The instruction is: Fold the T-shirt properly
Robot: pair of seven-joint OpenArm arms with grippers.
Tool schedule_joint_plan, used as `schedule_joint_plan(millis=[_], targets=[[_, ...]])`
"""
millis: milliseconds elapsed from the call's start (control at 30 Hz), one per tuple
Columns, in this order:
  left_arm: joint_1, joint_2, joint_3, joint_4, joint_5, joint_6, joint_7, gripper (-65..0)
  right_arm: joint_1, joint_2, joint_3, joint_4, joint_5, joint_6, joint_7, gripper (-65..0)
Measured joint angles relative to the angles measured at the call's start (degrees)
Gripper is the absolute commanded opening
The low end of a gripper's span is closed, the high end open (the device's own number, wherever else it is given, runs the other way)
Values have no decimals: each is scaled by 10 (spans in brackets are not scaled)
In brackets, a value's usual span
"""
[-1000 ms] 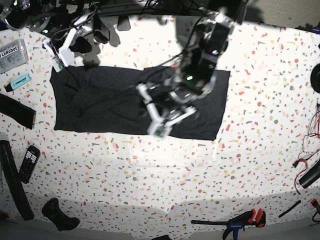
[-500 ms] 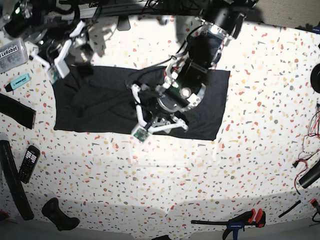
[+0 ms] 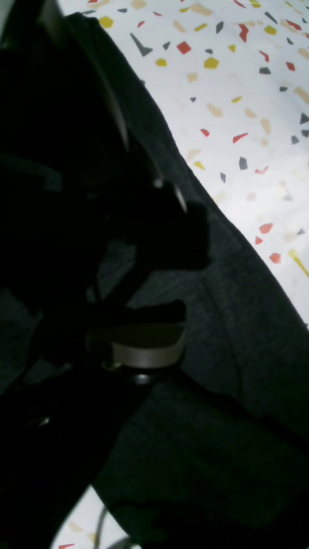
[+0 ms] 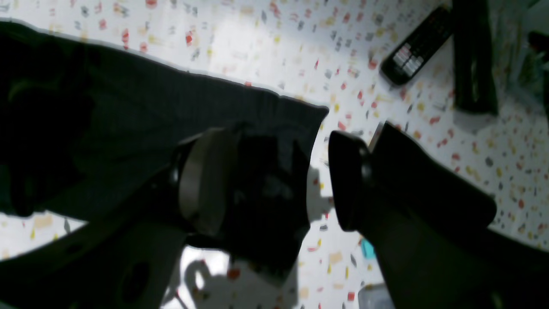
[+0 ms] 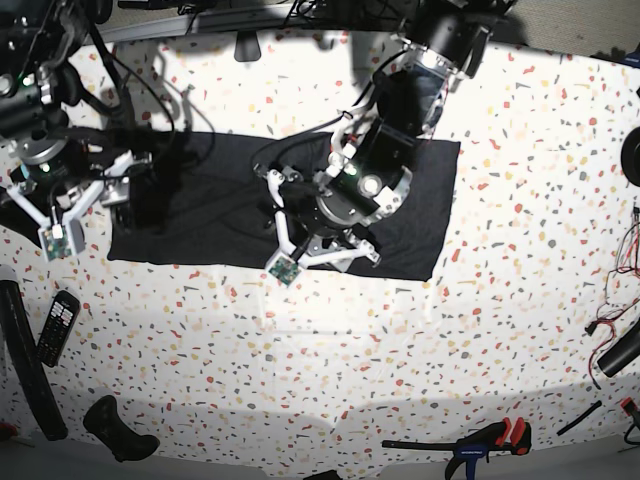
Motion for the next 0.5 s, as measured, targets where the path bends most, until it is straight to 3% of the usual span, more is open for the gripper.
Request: schedule_joint_plan(millis=[200, 333, 500], targets=[[0, 0, 0, 0, 0, 0, 0, -289, 1, 0, 0, 0, 0, 0, -11, -282], [0, 0, 0, 0, 0, 0, 0, -289, 1, 0, 0, 0, 0, 0, -46, -175], [0, 0, 0, 0, 0, 0, 0, -289, 1, 0, 0, 0, 0, 0, -59, -177]])
